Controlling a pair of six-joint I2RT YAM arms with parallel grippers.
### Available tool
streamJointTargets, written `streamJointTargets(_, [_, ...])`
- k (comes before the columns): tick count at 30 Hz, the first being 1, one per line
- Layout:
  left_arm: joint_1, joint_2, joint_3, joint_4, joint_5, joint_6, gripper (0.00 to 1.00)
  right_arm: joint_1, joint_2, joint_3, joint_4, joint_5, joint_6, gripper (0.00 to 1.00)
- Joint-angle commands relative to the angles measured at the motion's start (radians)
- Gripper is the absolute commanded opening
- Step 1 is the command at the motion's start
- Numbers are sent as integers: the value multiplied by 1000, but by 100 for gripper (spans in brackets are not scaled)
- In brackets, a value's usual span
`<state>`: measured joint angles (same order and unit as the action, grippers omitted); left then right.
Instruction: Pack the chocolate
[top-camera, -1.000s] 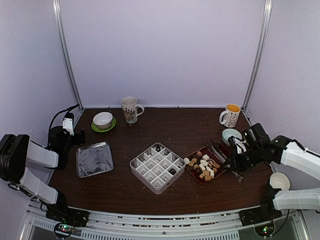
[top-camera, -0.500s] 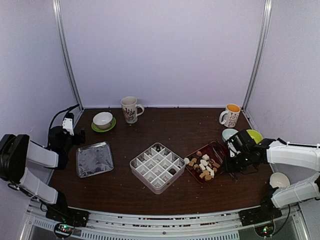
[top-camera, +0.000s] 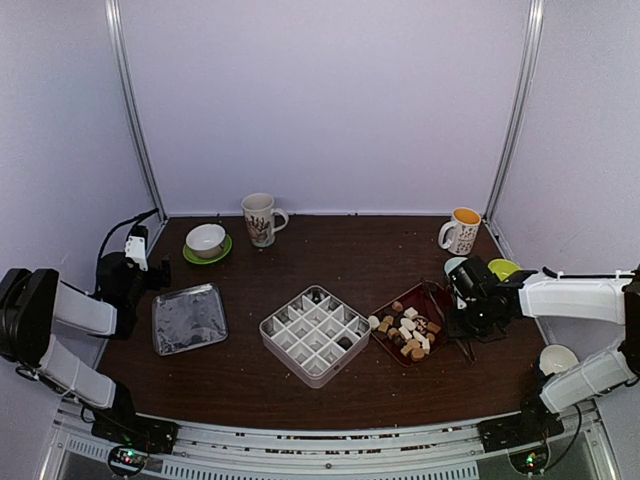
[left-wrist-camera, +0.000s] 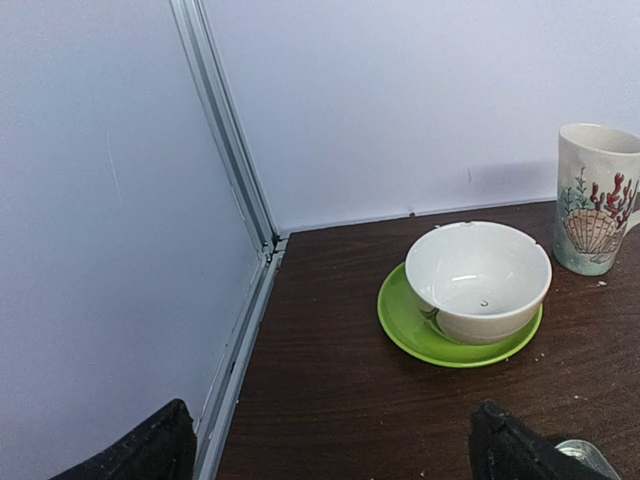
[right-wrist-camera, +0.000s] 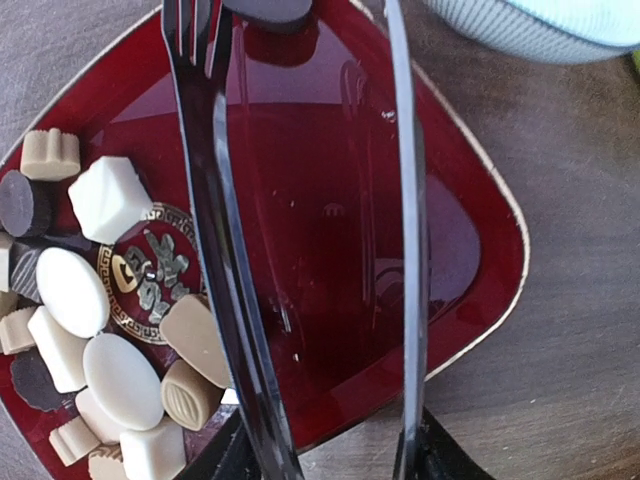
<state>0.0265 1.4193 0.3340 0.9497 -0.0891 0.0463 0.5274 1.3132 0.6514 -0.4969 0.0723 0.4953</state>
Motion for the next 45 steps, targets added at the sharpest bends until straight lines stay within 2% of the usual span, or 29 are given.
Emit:
streamJointTargets(1, [9,6,-1,59,0,-4,98,5,3,37,4,79,-19,49])
streamJointTargets(12, [8,6,-1,59,0,-3,98,6,69,52,2,75,-47,51])
streamJointTargets(20, [8,5,-1,59,0,-3,98,43,102,69,-34,171,-45,55])
streamJointTargets(27, [8,6,-1,59,0,-3,98,53,158,96,-54,197,-14,42])
streamJointTargets(28, [8,6,-1,59,0,-3,98,54,158,96,-56,197,-6,37])
streamJointTargets(31, [9,6,-1,58,0,-3,98,53,115,84,-46,175,0,31])
streamJointTargets(37, [9,6,-1,57,0,-3,98,55,-11,70,-78,121,-23,32])
streamJointTargets(45, [8,6,-1,57,0,-3,98,54,-191,115,-250,7,-42,33])
